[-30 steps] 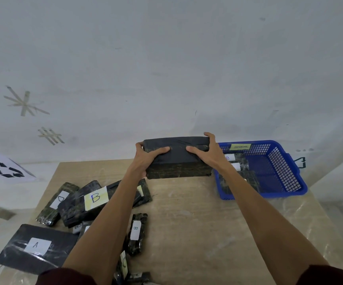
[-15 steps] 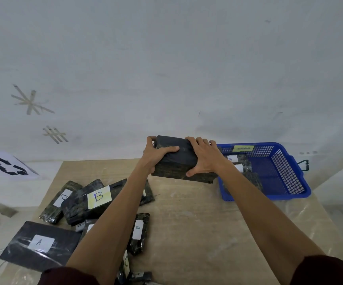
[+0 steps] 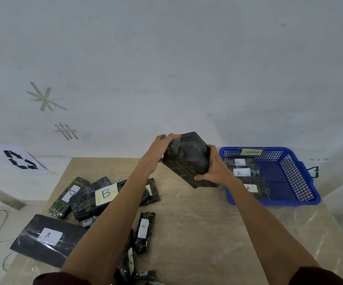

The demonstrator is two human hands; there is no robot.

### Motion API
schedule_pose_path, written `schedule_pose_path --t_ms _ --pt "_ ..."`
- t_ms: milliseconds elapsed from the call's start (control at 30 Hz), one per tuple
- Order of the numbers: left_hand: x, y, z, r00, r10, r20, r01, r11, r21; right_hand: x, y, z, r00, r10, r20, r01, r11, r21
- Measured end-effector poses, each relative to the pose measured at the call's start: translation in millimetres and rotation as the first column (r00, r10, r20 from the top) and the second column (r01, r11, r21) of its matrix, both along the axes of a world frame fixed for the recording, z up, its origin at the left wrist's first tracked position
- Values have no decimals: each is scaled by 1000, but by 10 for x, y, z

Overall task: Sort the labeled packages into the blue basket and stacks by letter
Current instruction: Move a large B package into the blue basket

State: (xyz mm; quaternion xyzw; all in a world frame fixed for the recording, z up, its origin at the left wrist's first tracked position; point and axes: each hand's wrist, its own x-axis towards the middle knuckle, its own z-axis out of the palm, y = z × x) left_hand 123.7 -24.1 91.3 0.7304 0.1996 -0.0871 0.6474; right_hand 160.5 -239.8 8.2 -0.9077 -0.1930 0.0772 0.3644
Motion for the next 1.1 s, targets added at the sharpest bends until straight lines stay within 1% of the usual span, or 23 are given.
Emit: schedule_pose_path --t_ms 133,233,300,367,567,667,800,967,1100 --pt "-68 -31 -49 1000 -7 24 9 998 -65 -42 -12 -96 999 -52 1 51 992 117" --pt "-137 -111 -99 998 16 64 -8 993 -119 -41 28 -89 998 -57 -1 57 986 159" --pt "-168 -161 -133 998 31 55 -19 979 -204 -25 58 -85 999 -44 -7 44 986 163" --pt "-167 -187 -149 998 31 55 -17 968 -249 3 61 -106 999 -33 -7 34 987 159" --pt "-95 -219 -118 998 36 48 -23 966 -258 49 41 -125 1000 -21 2 20 985 169" --pt "-72 -233 -116 997 56 58 -39 963 -268 94 23 -80 1000 -12 16 10 989 151" --pt "-50 -231 -116 996 39 74 -21 972 -233 99 4 -92 1000 -29 7 28 987 157" --pt "-19 -244 -56 996 -16 91 23 997 -69 29 41 -142 998 -52 23 47 978 202" --pt "-15 -225 -42 992 -40 124 45 998 -38 18 72 -71 999 -43 16 39 980 196"
